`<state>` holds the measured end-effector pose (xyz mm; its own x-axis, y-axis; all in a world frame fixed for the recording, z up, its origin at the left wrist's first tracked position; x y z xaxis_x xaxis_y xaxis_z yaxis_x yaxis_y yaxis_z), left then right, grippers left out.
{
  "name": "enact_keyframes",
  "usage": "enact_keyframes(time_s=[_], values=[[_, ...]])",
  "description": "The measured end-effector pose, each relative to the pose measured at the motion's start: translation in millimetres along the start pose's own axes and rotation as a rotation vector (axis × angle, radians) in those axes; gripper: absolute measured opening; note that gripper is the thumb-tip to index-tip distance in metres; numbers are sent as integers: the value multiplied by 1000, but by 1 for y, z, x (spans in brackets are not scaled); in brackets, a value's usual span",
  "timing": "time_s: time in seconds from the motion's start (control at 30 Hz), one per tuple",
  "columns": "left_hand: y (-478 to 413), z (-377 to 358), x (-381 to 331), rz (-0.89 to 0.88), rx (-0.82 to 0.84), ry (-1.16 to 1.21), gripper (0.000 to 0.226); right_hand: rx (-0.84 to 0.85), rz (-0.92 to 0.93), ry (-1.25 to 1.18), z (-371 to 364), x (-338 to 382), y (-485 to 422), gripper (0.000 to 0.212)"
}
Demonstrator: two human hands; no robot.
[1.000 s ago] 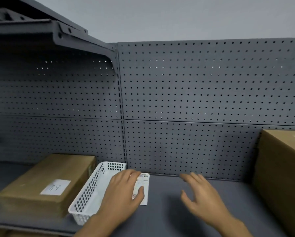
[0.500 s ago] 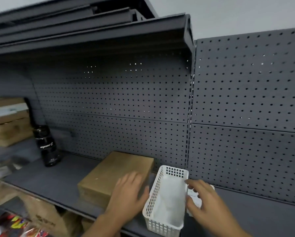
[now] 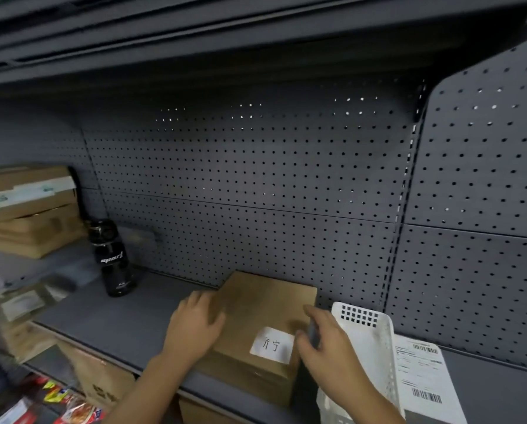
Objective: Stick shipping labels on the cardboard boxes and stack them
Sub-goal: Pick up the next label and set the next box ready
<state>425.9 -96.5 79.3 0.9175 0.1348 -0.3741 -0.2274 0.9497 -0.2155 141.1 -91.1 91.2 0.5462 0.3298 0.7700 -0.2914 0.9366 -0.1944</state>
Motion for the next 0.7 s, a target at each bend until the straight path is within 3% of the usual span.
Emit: enact_keyframes(time_s=[0.13,0.23,0.37,0.53,0.7], values=[[-18,-8,30,95,98,-92,64,110,-114,-92,-31,3,-11,74],[-24,-20,48,199,221,36,75,176,-223,-135,-50,-5,-18,87],[-22,-34,58,294,371,258,111,156,-426,-197,-69,-27,-27,98],[-12,-43,51,342,479,721,90,52,-498,-393,-80,-37,-22,91],[-7,-42,42,367,523,936,62,-115,-565,-677,-77,-37,-13,57]])
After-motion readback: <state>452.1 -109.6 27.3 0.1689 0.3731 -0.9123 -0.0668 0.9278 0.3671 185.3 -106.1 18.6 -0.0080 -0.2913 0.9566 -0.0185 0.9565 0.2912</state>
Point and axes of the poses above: each hand's wrist, its own y-axis away from the middle knuckle, its own z-axis out of the back of the hand, x = y × z, the point moved 8 cm from there along -y, towards the middle knuckle, and after that the axes turned 4 degrees about x, right-handed, at the moved point
